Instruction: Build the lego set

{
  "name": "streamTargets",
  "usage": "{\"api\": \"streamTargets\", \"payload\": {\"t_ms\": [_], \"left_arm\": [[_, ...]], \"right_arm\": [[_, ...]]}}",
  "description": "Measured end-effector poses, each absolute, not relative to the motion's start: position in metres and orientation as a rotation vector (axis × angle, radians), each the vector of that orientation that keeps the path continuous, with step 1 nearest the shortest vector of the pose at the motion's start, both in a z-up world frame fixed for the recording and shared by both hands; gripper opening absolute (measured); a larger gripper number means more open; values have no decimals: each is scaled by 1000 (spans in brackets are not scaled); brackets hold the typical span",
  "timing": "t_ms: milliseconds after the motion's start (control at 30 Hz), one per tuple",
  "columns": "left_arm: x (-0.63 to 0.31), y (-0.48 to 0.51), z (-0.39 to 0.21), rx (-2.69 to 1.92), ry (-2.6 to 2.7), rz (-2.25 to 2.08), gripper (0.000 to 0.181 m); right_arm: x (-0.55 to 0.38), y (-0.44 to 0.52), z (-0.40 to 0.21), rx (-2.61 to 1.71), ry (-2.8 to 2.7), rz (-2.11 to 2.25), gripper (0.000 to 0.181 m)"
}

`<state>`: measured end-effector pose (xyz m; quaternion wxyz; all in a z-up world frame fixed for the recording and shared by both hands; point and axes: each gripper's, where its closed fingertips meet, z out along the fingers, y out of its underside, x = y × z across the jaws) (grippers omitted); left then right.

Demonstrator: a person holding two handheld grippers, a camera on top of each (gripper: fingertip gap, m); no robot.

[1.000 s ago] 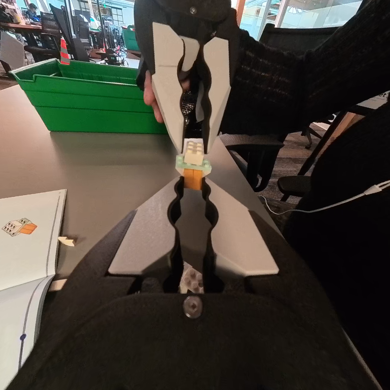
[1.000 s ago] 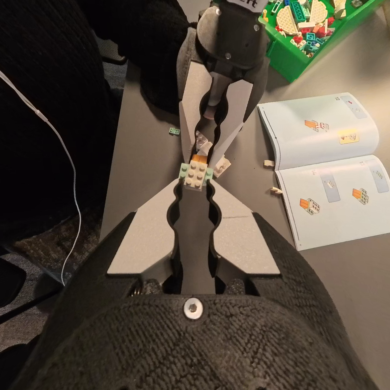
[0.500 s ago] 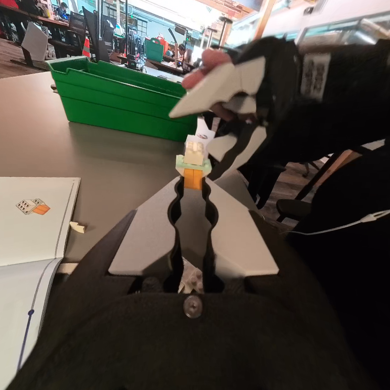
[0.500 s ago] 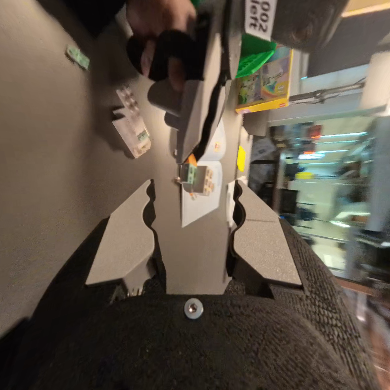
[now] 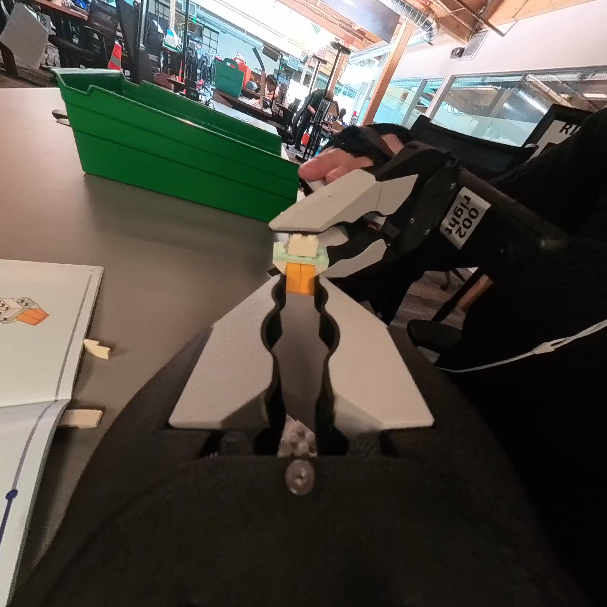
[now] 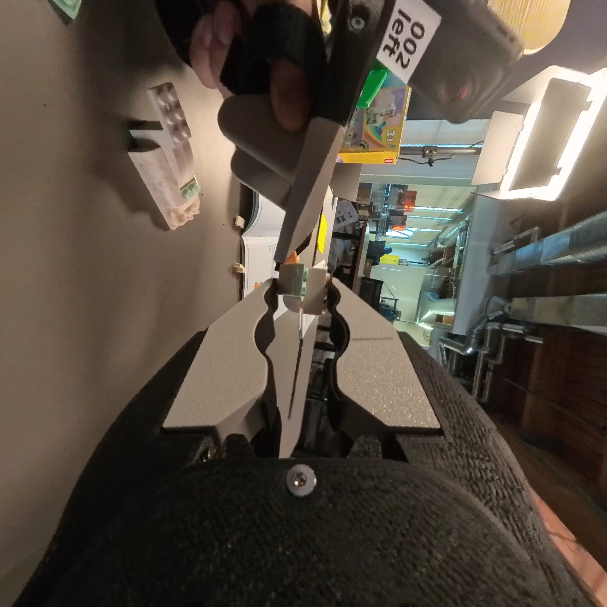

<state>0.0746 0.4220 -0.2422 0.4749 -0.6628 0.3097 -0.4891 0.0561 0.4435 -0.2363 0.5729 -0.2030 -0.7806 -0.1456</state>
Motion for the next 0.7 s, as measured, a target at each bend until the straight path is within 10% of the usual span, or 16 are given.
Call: {"api": "streamTargets", "payload": {"t_ms": [700], "left_arm": [[75,428,-257,-1737,748,-1120,15]], "right_arm": [[59,452,-250,-527,-1900,-459,27]]}}
